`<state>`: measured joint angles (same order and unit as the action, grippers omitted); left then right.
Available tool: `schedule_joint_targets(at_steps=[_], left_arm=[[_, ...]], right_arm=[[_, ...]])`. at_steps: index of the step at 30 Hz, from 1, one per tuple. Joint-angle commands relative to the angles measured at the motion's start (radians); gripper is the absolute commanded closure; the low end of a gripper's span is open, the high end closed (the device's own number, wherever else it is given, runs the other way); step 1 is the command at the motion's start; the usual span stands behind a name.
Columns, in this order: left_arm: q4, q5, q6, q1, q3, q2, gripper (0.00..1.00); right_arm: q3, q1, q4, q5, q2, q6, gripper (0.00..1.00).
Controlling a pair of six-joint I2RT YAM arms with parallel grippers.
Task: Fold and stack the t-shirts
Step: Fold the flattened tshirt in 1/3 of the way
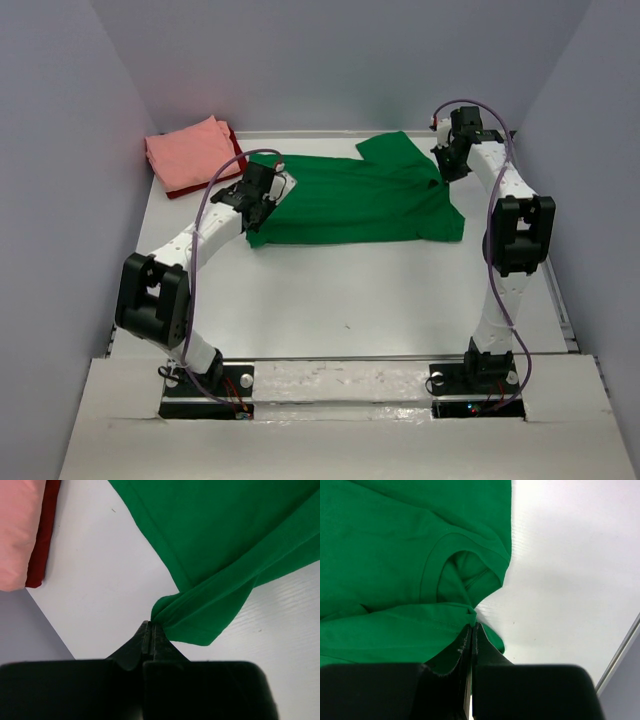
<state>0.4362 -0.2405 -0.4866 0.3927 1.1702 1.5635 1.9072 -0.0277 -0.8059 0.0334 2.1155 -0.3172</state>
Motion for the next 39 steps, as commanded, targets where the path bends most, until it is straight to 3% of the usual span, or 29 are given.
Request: schedule_joint_targets(at_steps=[1,39], left_arm=[[-0.019,-0.043,0.011,-0.015,0.051,0.006,1.0],[-0.065,-0.086,0.013,-0.02,0.131,0.205,1.0]], right_arm=[[0.021,0.0,0.039,0.028,-0.023,-0.002,1.0],[0.131,0.0,0.034,0.025,0.106,-0.029,1.0]])
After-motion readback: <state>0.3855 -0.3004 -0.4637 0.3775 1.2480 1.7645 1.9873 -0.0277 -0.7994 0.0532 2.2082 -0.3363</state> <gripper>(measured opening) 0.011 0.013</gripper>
